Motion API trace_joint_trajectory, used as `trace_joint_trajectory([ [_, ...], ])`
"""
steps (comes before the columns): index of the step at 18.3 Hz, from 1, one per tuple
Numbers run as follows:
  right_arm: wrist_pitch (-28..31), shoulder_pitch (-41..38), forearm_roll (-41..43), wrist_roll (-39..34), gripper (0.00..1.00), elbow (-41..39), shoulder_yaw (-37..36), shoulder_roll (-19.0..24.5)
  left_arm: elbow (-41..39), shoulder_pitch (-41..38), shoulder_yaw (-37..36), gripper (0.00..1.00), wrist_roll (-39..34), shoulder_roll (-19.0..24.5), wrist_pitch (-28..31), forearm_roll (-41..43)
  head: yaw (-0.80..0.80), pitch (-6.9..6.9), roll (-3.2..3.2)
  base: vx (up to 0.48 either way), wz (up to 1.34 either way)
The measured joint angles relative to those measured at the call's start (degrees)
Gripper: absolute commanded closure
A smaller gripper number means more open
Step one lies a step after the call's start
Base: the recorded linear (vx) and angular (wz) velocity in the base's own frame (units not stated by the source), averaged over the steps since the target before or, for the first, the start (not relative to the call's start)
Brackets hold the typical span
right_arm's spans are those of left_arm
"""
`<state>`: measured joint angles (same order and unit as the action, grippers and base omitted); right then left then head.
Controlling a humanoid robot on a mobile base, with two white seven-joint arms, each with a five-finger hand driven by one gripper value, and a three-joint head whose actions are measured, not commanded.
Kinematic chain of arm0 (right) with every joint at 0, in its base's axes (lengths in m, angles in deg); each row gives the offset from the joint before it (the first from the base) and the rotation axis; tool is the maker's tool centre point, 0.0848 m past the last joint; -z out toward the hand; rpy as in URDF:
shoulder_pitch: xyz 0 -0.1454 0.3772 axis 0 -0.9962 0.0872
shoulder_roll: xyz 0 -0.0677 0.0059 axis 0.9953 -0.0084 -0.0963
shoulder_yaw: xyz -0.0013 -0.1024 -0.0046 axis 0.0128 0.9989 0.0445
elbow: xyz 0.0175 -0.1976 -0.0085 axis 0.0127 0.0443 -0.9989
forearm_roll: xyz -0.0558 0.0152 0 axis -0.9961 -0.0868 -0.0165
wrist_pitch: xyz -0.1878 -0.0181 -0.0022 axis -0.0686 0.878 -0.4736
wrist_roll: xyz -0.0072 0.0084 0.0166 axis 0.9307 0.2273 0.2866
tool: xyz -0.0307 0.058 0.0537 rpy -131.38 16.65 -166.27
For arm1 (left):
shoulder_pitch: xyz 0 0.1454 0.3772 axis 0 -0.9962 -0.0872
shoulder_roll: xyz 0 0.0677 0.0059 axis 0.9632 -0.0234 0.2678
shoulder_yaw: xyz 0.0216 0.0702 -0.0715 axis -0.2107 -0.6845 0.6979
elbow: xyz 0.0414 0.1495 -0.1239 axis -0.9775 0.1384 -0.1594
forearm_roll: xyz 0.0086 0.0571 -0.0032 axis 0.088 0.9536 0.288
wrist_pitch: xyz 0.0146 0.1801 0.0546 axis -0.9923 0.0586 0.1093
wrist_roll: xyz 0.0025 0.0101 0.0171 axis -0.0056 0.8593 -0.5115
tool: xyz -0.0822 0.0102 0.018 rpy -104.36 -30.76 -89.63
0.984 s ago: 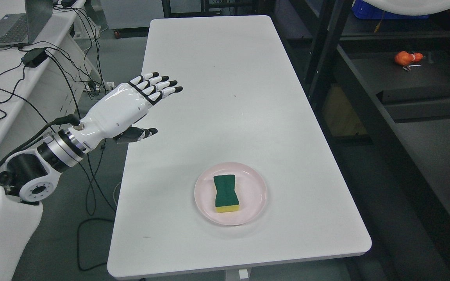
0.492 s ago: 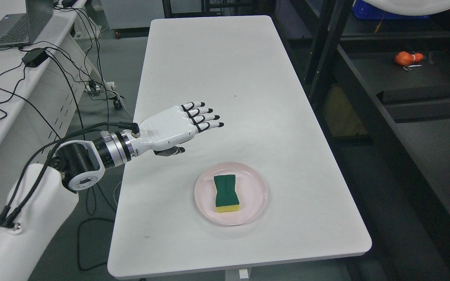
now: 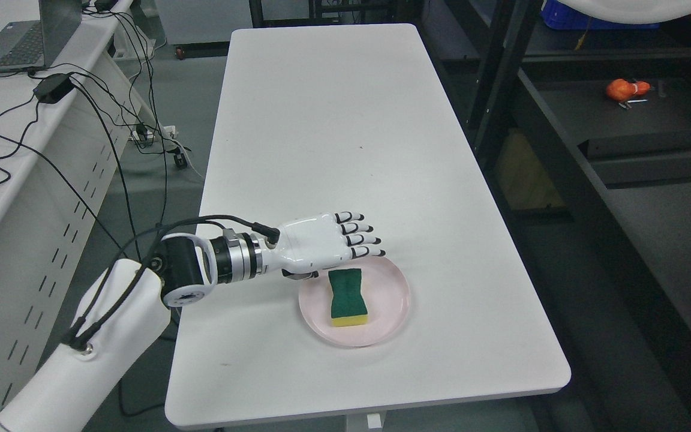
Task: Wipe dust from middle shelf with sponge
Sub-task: 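Raise the left hand and reach over the sponge on the pink plate, then lower the left hand onto the green sponge and close fingers around it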
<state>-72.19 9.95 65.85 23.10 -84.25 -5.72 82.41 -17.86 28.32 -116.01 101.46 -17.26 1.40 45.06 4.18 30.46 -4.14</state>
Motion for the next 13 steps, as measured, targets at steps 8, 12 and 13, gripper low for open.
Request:
trace_joint_trajectory([
  [8,0.0,0.0,0.0,-0.3,0.00,0.0,0.0,0.0,-3.8,-0.1,-2.5,0.07,5.2,0.8,-0.7,-0.1,0.00,0.00,0.00,0.000,0.00],
  [12,0.0,0.0,0.0,0.0,0.00,0.0,0.0,0.0,-4.4,-0.2,-3.3,0.08,5.3,1.0,-0.9,0.0,0.00,0.00,0.00,0.000,0.00],
  [13,0.0,0.0,0.0,0.0,0.00,0.0,0.0,0.0,-4.4,-0.2,-3.5,0.08,5.3,1.0,-0.9,0.1,0.00,0.00,0.00,0.000,0.00],
])
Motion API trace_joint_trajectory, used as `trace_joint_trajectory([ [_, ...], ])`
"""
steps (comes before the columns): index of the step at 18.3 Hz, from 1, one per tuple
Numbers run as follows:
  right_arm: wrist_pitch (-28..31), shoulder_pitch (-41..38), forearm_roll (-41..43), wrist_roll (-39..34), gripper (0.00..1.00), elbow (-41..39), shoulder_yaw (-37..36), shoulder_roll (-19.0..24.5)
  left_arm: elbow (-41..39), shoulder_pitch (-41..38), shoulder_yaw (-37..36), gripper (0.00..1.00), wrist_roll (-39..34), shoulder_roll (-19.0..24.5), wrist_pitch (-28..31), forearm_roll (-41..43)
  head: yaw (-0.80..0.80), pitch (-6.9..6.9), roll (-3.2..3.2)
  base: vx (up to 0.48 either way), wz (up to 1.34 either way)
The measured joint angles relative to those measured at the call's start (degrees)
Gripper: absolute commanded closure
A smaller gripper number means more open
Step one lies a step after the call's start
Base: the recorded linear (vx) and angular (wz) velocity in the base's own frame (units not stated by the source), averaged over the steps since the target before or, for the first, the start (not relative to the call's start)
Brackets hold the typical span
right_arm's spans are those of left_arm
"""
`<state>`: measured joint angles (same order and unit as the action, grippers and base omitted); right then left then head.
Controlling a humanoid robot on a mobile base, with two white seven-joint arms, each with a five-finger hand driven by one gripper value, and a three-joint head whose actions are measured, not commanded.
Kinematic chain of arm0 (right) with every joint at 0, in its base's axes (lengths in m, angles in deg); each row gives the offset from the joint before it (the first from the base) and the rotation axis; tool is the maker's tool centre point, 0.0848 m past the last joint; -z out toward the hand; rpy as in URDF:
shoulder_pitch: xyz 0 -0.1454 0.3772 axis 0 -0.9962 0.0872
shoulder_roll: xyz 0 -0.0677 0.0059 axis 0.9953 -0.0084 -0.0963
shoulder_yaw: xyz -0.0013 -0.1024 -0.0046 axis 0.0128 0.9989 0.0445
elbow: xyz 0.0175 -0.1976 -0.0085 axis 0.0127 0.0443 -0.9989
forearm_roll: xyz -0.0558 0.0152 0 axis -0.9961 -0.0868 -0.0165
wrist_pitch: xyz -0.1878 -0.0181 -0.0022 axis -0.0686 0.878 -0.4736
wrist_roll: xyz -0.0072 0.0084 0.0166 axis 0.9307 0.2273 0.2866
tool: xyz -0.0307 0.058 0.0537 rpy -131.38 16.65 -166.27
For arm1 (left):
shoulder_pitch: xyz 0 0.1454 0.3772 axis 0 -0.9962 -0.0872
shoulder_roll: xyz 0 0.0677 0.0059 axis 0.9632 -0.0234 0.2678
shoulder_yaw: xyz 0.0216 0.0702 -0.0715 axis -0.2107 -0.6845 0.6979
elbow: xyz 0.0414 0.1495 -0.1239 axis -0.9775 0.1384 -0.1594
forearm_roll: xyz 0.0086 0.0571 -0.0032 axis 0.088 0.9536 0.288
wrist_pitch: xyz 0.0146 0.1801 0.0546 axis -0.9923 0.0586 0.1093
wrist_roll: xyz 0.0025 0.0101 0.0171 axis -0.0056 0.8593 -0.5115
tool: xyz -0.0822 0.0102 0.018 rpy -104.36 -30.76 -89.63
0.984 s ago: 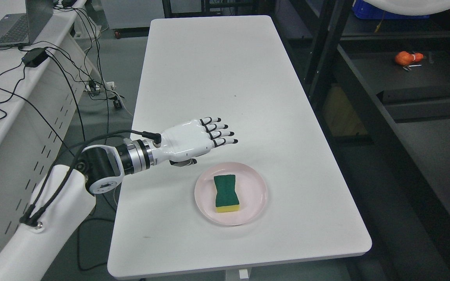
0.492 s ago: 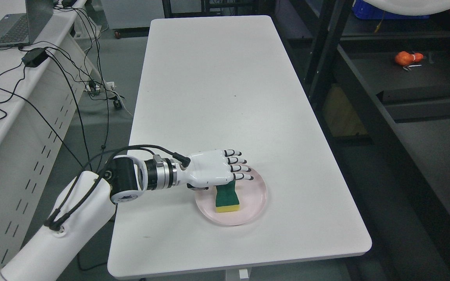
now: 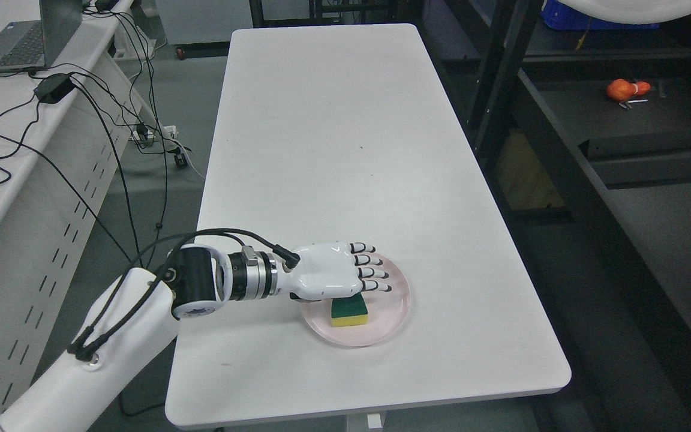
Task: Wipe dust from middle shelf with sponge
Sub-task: 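Lower the left hand onto the green sponge and close fingers around it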
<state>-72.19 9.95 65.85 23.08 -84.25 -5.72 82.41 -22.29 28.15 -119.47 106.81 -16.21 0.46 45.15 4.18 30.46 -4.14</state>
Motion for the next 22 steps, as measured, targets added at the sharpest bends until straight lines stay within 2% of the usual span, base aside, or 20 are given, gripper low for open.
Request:
trace_joint_trajectory([
  [6,0.0,0.0,0.0,0.1,0.00,0.0,0.0,0.0,0.9,-0.1,-0.5,0.15,0.1,0.1,0.8,0.3,0.00,0.00,0.00,0.000,0.00],
  [15,0.0,0.0,0.0,0.1,0.00,0.0,0.0,0.0,4.3,1.1,-1.6,0.16,0.1,-1.6,1.0,1.1,0.00,0.00,0.00,0.000,0.00],
  [22,0.0,0.0,0.0,0.1,0.00,0.0,0.0,0.0,6.6,1.5,-3.2,0.29,0.0,-3.3,1.1,1.3,0.00,0.00,0.00,0.000,0.00],
])
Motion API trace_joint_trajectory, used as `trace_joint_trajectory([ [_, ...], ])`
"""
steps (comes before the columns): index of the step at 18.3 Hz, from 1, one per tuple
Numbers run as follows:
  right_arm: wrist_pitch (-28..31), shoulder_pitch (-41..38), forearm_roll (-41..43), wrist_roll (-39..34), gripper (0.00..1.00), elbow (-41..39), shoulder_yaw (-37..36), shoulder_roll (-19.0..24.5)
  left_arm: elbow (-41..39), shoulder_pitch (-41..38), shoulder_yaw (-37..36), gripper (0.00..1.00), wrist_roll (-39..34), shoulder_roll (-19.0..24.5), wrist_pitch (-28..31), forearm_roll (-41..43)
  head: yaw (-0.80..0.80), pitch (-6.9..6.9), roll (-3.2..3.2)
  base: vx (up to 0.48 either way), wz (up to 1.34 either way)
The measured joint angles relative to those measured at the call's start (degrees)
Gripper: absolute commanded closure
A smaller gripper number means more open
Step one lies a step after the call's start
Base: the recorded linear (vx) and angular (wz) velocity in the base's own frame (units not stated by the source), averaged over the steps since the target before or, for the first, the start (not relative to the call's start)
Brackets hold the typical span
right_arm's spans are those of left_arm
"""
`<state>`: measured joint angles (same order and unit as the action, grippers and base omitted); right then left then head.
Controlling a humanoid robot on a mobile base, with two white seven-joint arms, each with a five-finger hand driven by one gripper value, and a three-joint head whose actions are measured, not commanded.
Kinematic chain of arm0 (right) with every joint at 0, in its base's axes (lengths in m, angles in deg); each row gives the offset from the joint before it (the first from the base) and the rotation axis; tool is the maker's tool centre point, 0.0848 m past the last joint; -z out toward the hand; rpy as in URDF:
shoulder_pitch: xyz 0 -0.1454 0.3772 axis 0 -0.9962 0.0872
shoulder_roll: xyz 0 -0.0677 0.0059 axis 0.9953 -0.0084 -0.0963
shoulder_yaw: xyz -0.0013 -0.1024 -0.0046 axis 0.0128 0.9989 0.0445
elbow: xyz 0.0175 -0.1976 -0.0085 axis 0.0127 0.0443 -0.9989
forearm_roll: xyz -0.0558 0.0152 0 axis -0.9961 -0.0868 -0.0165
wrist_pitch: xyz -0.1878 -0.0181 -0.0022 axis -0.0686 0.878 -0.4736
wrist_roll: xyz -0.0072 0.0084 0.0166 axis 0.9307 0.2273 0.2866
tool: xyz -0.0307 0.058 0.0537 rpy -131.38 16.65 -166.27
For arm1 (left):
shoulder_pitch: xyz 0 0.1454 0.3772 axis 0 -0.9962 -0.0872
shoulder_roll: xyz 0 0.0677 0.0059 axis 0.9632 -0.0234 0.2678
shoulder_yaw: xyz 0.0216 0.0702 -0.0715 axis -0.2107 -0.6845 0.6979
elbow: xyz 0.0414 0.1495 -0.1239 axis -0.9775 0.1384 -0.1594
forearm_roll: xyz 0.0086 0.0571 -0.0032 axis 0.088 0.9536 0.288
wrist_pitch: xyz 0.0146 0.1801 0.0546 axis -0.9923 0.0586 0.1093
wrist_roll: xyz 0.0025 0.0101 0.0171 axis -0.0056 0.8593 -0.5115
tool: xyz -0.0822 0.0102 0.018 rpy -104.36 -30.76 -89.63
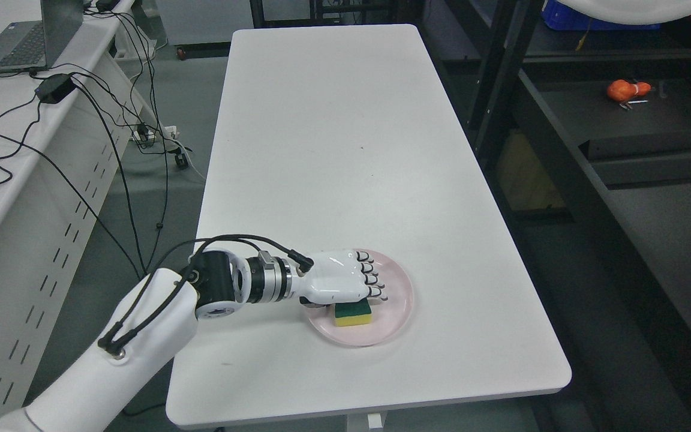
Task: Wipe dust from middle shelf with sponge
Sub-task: 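Lower the left hand onto the green sponge and close fingers around it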
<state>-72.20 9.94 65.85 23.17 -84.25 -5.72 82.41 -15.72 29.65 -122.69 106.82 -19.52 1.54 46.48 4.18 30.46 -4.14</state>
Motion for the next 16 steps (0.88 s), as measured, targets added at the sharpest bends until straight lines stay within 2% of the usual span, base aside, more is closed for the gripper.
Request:
trace_joint_trajectory([
  [9,0.0,0.0,0.0,0.0,0.00,0.0,0.0,0.0,1.5,-0.1,-0.9,0.57,0.2,-1.2,-0.7,-1.0,0.00,0.00,0.00,0.000,0.00],
  [16,0.0,0.0,0.0,0.2,0.00,0.0,0.0,0.0,1.7,-0.3,1.9,0.99,0.8,-1.1,-4.0,-5.3,0.00,0.00,0.00,0.000,0.00],
])
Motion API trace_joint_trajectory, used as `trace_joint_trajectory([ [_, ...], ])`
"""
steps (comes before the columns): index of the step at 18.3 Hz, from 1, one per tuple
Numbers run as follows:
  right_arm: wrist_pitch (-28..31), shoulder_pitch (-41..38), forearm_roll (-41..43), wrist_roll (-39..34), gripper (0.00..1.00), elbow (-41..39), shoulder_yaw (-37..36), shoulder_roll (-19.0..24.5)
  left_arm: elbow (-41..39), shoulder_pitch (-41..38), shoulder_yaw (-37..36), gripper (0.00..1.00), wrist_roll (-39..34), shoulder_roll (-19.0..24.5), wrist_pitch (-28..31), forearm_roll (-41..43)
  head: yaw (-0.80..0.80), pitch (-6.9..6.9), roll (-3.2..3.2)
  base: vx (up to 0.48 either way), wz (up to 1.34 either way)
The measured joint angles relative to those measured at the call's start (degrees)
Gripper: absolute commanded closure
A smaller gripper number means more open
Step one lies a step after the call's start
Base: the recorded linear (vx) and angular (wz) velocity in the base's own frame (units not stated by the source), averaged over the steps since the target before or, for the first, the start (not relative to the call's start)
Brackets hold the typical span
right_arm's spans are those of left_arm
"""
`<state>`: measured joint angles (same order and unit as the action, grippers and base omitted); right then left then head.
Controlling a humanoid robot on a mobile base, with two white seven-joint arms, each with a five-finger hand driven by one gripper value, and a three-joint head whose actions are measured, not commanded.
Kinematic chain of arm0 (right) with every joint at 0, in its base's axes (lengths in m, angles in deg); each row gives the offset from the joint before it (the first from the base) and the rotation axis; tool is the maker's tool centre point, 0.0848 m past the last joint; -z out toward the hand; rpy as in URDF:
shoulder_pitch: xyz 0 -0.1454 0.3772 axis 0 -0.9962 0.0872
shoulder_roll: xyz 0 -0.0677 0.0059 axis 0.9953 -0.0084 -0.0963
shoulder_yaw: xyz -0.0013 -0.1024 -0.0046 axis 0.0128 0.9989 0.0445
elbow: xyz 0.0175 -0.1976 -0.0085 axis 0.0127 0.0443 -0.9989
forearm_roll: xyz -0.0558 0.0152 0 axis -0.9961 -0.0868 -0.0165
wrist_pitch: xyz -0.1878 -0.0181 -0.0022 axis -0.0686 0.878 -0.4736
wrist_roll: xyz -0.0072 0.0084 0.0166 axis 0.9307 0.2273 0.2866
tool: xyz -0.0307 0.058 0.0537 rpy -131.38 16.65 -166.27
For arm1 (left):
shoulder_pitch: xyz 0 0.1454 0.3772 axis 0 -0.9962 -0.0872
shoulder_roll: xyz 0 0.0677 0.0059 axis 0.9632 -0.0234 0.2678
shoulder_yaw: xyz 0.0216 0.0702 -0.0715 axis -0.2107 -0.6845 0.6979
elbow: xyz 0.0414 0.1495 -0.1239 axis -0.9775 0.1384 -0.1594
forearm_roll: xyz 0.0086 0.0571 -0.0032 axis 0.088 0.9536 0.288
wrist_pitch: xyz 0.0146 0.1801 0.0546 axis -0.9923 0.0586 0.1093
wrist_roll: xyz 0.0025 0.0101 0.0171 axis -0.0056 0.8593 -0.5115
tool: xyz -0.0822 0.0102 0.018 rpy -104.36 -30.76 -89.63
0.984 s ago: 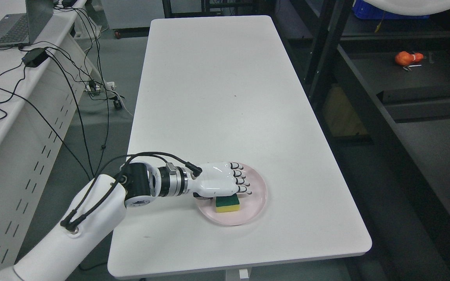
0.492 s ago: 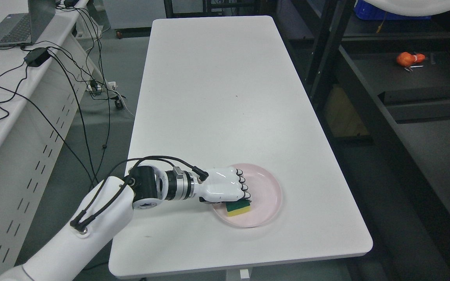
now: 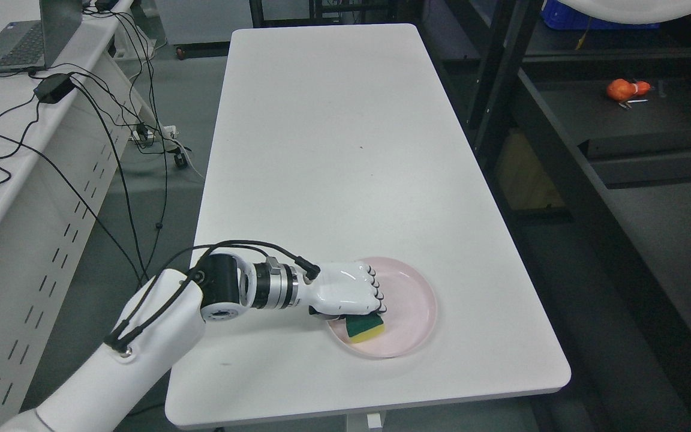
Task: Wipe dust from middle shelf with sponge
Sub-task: 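Lower the left hand onto the green sponge and close fingers around it, then lift the sponge off the plate with the left hand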
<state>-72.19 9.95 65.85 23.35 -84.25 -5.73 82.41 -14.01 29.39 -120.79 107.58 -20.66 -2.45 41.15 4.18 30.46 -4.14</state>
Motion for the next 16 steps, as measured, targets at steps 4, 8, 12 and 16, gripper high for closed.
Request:
trace_joint_trajectory([
  [4,0.0,0.0,0.0,0.1,0.00,0.0,0.0,0.0,-0.9,-0.3,4.3,1.00,2.2,1.1,-0.4,-5.2,0.00,0.00,0.00,0.000,0.00],
  [8,0.0,0.0,0.0,0.0,0.00,0.0,0.0,0.0,-3.0,-1.0,9.1,1.00,3.8,2.8,-0.4,-12.9,0.00,0.00,0.00,0.000,0.00],
  [12,0.0,0.0,0.0,-0.2,0.00,0.0,0.0,0.0,-5.8,-2.2,15.3,1.00,1.4,4.0,-0.4,-24.2,0.00,0.00,0.00,0.000,0.00],
  [16,0.0,0.0,0.0,-0.2,0.00,0.0,0.0,0.0,-7.9,-4.9,22.0,1.00,-2.9,4.9,-0.4,-35.2,0.00,0.00,0.00,0.000,0.00],
])
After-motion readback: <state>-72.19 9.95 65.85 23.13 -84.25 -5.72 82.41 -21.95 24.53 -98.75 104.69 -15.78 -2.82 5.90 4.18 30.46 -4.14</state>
